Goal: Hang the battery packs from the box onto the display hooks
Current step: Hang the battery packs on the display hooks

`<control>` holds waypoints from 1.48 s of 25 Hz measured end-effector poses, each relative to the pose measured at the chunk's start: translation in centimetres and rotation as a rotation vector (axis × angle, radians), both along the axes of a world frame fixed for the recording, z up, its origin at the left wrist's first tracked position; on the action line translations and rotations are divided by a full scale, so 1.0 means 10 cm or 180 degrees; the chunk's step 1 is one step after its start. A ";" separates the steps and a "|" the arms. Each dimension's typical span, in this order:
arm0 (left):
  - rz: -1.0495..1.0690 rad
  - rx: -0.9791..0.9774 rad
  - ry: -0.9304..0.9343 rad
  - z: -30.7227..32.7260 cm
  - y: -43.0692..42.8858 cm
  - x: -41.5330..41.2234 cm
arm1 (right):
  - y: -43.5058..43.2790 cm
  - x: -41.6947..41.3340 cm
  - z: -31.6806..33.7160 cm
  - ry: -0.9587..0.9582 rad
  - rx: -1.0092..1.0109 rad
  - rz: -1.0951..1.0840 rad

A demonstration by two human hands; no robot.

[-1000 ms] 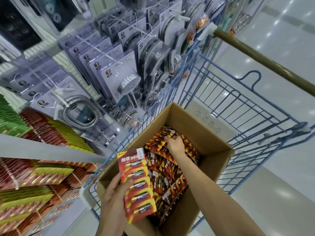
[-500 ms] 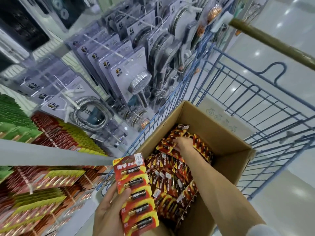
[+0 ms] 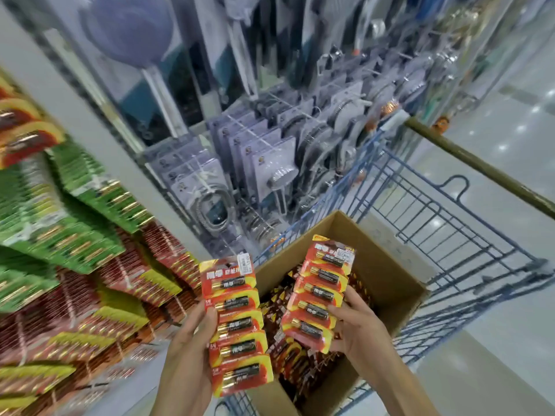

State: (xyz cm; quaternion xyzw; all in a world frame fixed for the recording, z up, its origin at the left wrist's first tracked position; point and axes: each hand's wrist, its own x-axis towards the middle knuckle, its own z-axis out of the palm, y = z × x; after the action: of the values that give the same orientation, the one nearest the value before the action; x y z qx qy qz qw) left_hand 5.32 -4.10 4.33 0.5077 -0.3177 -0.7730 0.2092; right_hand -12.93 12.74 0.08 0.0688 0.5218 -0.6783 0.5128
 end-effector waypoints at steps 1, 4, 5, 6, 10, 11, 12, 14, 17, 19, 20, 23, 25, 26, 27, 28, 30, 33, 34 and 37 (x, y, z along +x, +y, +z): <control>0.0039 -0.0034 0.0044 0.07 0.01 0.09 | 0.00 0.09 0.13 0.0057 -0.0109 0.0067; 0.0268 -0.0074 0.0224 0.33 -0.01 0.44 | -0.12 0.40 0.54 0.0088 -0.0447 0.0217; 0.0322 -0.0127 0.0261 0.43 -0.03 0.57 | -0.19 0.50 0.64 0.0010 -0.0598 0.0262; 0.0380 -0.0198 0.0317 0.51 -0.04 0.70 | -0.27 0.62 0.76 -0.0048 -0.0686 0.0307; 0.0712 -0.0429 0.0437 0.83 -0.13 1.32 | -0.70 1.18 1.02 -0.0057 -0.0819 0.0699; 0.0821 -0.0458 0.0421 0.88 -0.16 1.49 | -0.81 1.34 1.06 -0.0019 -0.0849 0.0777; 0.0926 -0.0515 0.0468 0.92 -0.19 1.71 | -0.94 1.55 1.08 0.0042 -0.0866 0.0863; 0.1066 -0.0556 0.0517 0.99 -0.26 2.12 | -1.16 1.94 1.13 0.0031 -0.0970 0.0977; 0.1196 -0.0561 0.0680 1.14 -0.43 2.89 | -1.51 2.66 1.23 -0.0025 -0.1089 0.1009; 0.1148 -0.0638 0.0722 1.19 -0.56 3.39 | -1.67 3.12 1.32 0.0044 -0.1214 0.1114; 0.1160 -0.0690 0.0742 1.22 -0.63 3.66 | -1.74 3.36 1.38 0.0140 -0.1262 0.1168; 0.1105 -0.0967 0.0880 1.29 -0.80 4.35 | -1.92 4.02 1.59 0.0511 -0.1265 0.1208; 0.1153 -0.1082 0.0902 1.34 -0.88 4.70 | -2.04 4.35 1.70 0.0748 -0.1190 0.1243; 0.1182 -0.1122 0.0904 1.36 -0.90 4.86 | -2.09 4.48 1.72 0.0904 -0.1076 0.1238; 0.1176 -0.1166 0.0907 1.39 -0.92 5.02 | -2.15 4.63 1.77 0.1025 -0.1002 0.1193; 0.1228 -0.1193 0.0879 1.42 -0.96 5.15 | -2.21 4.75 1.77 0.1056 -0.0964 0.1154; 0.1352 -0.1207 0.0814 1.49 -1.04 5.35 | -2.33 4.91 1.78 0.1116 -0.0887 0.1220; 0.1601 -0.1206 0.0719 1.60 -1.19 5.53 | -2.54 5.08 1.93 0.1154 -0.0832 0.1495; 0.1705 -0.1178 0.0703 1.61 -1.25 5.56 | -2.61 5.10 1.96 0.1145 -0.0837 0.1516; 0.1974 -0.1187 0.0669 1.64 -1.41 5.65 | -2.84 5.19 1.93 0.1049 -0.0845 0.1508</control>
State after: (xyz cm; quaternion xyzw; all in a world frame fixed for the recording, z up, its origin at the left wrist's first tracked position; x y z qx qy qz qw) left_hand 61.80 -18.24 20.69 0.4509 -0.2610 -0.6497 0.5536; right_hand 38.98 -15.68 19.36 -0.2331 0.5062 -0.6041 0.5696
